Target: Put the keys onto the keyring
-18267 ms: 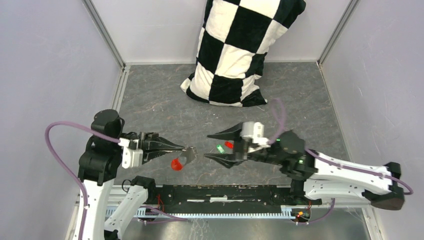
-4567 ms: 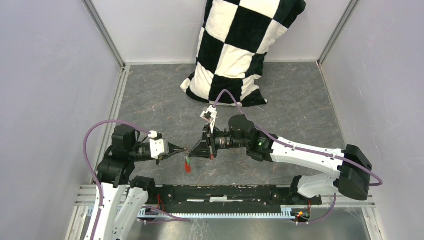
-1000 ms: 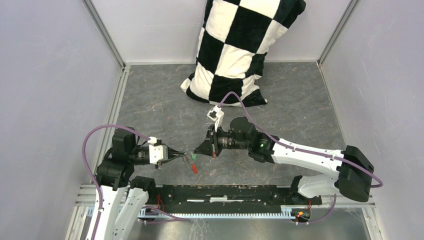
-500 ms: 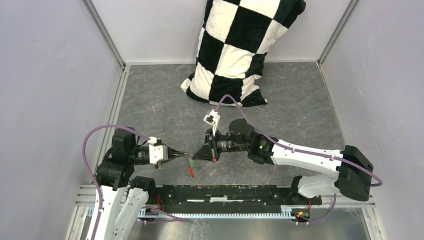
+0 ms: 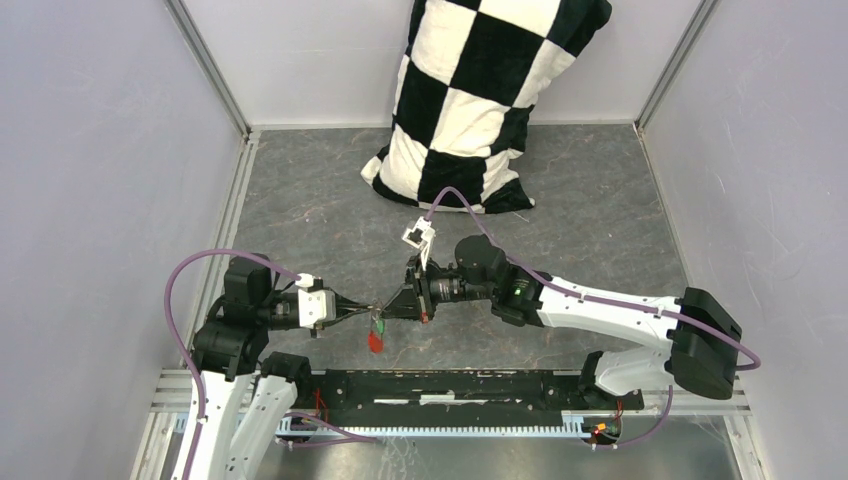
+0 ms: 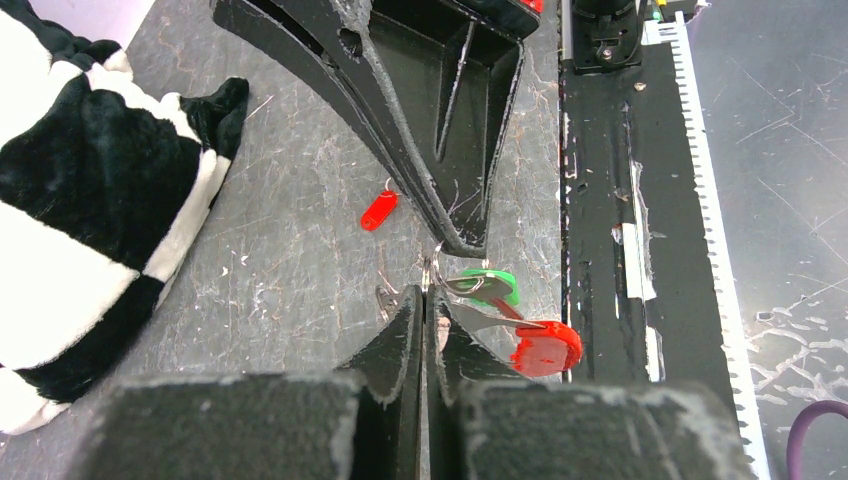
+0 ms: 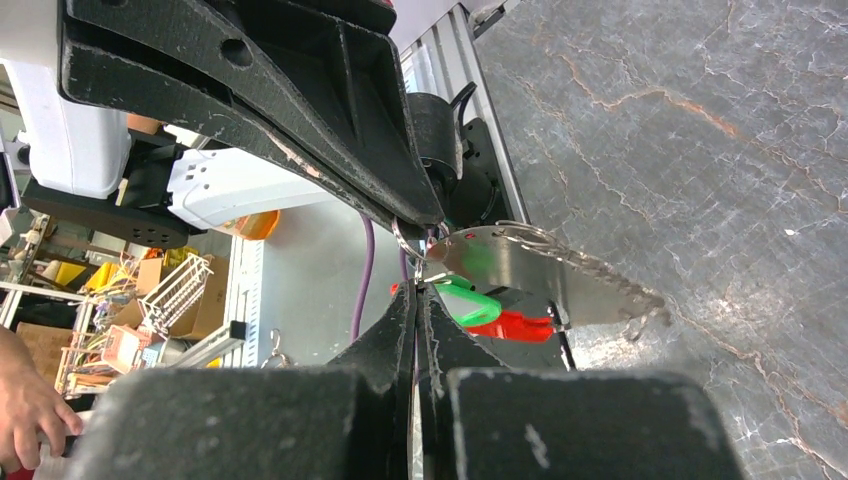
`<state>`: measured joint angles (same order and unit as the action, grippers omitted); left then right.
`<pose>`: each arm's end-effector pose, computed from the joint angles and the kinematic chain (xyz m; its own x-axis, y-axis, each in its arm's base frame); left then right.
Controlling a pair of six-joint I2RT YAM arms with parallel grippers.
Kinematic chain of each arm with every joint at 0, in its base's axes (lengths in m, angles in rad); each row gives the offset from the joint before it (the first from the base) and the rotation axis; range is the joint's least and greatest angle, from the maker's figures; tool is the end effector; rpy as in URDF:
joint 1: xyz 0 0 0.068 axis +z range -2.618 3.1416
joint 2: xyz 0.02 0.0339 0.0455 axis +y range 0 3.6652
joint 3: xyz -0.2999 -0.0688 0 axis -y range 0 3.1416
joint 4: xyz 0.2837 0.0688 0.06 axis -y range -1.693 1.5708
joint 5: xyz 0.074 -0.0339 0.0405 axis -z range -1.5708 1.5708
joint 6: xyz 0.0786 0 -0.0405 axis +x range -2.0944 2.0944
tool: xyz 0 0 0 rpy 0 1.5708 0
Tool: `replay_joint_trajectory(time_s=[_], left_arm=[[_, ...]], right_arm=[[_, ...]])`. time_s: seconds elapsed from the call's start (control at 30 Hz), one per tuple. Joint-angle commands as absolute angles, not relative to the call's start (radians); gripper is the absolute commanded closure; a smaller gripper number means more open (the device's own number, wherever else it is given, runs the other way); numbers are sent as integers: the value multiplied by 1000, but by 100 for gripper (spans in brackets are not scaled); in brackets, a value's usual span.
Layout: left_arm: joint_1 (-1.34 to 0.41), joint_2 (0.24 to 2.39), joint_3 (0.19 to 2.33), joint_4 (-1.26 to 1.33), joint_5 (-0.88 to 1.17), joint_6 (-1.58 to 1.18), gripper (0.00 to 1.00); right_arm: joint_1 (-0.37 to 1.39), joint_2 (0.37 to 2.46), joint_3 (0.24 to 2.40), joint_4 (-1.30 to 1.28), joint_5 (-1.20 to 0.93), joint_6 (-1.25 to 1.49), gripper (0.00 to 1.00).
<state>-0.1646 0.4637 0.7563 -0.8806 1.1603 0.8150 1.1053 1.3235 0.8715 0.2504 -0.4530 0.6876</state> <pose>0.0807 -0.0865 0.3285 0.2200 0.2579 -0.9408 0.9593 0.1181 0.2567 0.1352 0.3458 0.3054 -0.7016 -0.1253 -0.7015 -0.7126 0.1293 0.6896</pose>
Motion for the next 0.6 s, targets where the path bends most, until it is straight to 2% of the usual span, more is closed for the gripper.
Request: replay_joint_trajectory(time_s=[0.0,0.57], left_arm=[[-161,463,765,-843,1182,825,98],[-161,445,762,-844,1182,819,98]], right_arm=[[1107,1335,917,309,-458,692,100],[1097,1338,913,282,-412,703,100]])
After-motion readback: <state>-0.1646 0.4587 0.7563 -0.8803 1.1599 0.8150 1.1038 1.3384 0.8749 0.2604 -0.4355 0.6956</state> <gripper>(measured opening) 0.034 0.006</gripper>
